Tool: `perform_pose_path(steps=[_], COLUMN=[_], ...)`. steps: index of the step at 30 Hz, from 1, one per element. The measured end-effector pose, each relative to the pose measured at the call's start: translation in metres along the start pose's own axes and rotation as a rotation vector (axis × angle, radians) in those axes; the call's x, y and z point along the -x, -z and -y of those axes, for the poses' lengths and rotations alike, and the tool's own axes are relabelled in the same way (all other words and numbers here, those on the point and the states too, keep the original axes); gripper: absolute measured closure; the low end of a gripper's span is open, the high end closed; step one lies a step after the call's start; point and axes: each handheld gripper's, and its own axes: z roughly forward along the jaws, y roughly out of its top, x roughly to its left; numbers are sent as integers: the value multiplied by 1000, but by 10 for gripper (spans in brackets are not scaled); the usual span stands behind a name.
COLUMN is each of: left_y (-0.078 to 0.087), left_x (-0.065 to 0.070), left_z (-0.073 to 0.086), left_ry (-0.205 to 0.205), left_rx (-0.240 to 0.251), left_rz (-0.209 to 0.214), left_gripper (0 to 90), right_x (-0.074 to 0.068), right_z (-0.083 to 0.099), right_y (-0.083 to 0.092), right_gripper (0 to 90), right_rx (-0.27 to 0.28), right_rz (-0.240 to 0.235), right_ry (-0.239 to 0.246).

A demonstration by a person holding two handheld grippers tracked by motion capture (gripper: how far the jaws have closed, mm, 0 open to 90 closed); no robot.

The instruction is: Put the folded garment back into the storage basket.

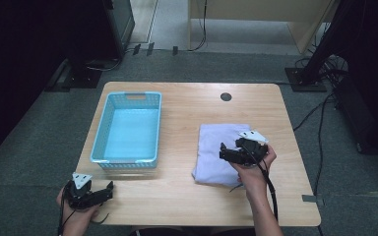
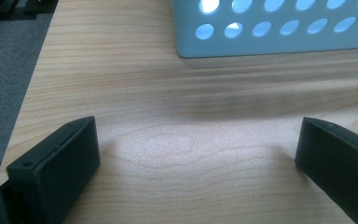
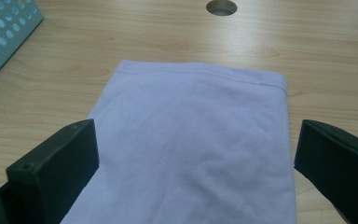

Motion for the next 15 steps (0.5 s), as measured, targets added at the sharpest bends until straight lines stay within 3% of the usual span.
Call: perform_pose_path(steps=[15], left_y=[0], left_x=[0], left_z=[0], left_ry=[1], left_rx=[0], left_rz=[0], left_gripper=[0], right_x=[-1], right_z=[-1], right_y=[-20], right_gripper=[0], right_rx=[-49], right_rz=[10], right_ry=[-23])
